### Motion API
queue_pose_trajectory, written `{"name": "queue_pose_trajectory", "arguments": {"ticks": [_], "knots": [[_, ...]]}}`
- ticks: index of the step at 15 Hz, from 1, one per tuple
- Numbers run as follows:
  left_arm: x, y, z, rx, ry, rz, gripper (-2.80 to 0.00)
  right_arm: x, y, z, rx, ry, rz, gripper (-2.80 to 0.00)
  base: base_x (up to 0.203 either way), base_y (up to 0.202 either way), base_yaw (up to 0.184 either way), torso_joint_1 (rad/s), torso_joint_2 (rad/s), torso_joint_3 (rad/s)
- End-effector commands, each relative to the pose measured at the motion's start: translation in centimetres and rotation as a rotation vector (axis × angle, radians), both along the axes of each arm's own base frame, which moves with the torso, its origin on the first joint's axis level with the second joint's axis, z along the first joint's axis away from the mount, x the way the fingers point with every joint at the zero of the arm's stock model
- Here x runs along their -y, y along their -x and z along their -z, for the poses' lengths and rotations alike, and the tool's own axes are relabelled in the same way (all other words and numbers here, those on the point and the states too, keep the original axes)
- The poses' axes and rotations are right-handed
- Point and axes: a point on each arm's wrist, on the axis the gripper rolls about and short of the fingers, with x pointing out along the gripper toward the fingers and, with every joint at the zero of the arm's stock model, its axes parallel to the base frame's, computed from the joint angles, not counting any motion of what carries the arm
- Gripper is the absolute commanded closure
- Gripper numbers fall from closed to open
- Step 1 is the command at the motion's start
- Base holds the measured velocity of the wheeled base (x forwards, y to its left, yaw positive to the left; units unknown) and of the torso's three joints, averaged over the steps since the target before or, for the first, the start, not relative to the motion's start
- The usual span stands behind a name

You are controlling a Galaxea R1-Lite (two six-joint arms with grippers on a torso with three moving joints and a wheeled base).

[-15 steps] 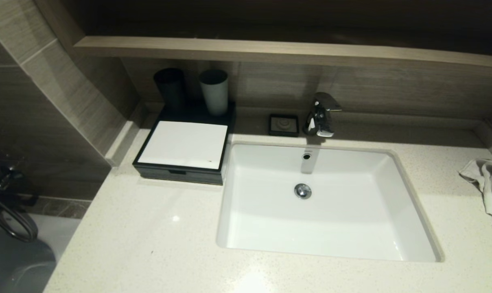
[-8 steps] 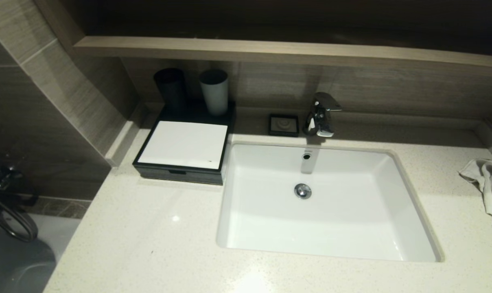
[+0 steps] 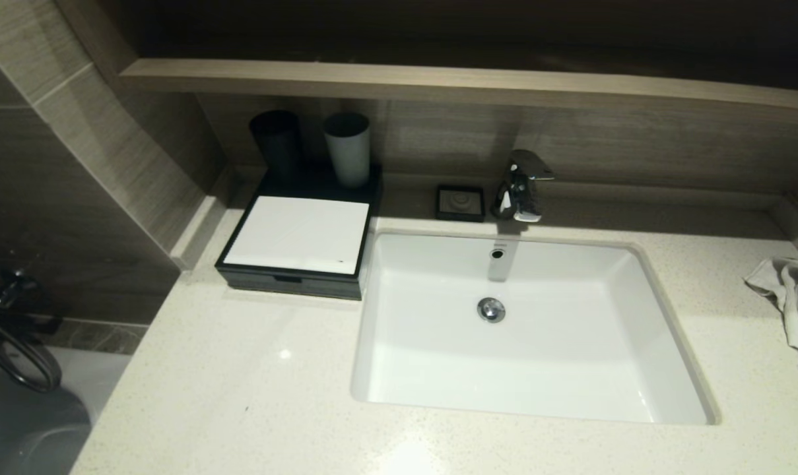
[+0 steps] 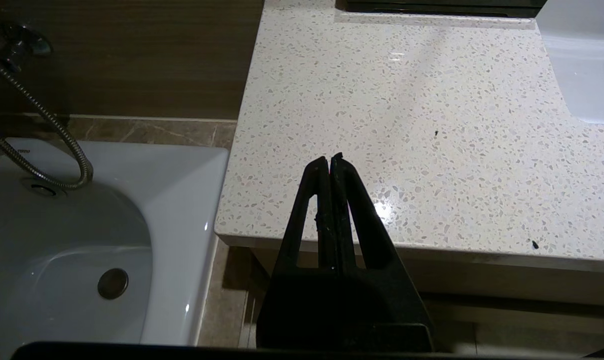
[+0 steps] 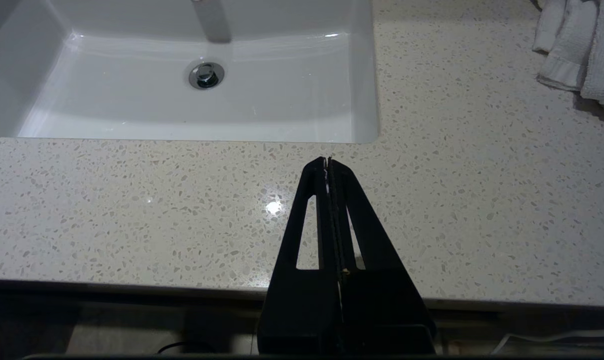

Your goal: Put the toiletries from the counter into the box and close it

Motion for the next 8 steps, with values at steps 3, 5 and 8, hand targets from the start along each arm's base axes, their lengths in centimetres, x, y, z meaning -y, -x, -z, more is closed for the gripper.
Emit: {"name": "queue_pose_trajectory", "arguments": {"ticks": [3, 5, 8], "knots": [[0.0, -0.01, 0.04, 0.0, -0.001, 0.0, 0.0, 0.0, 0.0, 0.0, 0.0, 0.0, 0.0, 0.0, 0.0, 0.0, 0.0, 0.0, 0.0, 0.0], [0.0, -0.01, 0.04, 0.0, -0.001, 0.0, 0.0, 0.0, 0.0, 0.0, 0.0, 0.0, 0.0, 0.0, 0.0, 0.0, 0.0, 0.0, 0.0, 0.0], [0.0, -0.01, 0.04, 0.0, -0.001, 0.0, 0.0, 0.0, 0.0, 0.0, 0.0, 0.0, 0.0, 0.0, 0.0, 0.0, 0.0, 0.0, 0.0, 0.0]]}}
